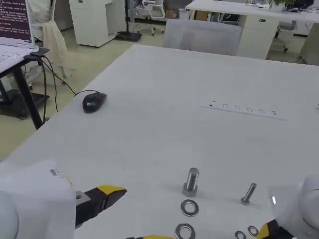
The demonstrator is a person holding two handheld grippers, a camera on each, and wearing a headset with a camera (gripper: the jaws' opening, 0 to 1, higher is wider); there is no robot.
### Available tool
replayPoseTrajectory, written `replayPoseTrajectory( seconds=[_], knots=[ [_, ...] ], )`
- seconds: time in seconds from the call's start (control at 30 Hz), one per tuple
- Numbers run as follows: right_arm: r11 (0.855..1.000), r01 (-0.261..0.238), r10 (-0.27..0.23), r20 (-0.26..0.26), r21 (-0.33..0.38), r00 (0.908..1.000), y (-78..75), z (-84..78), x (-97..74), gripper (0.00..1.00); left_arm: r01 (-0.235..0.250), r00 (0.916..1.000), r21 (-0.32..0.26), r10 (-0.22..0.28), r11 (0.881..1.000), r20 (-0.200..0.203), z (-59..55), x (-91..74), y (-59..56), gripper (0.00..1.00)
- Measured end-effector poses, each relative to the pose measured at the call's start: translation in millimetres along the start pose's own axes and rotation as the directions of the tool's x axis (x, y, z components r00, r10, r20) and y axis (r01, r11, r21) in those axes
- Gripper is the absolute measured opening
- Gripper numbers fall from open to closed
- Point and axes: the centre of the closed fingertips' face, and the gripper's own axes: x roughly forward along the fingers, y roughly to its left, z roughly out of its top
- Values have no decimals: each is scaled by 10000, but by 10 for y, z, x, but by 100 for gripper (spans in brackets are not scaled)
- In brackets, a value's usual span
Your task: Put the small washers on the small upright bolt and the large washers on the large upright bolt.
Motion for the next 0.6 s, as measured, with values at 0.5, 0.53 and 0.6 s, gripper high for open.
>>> replayPoseTrajectory(
  seconds=[0.5, 0.53, 0.6],
  knots=[
    [9942, 1066, -1068, 67, 159, 9943, -555, 10, -514, 12, 146, 9999, 85, -146, 9999, -57, 15, 45, -31, 61],
    [9934, 1136, -1136, 39, 137, 9935, -599, 9, -534, 12, 146, 9999, 98, -145, 9998, -68, 16, 46, -31, 61],
    [9925, 1220, -1220, 34, 80, 9925, -651, 30, -564, 12, 141, 9999, 99, -140, 9999, -72, 20, 46, -30, 61]
  ],
)
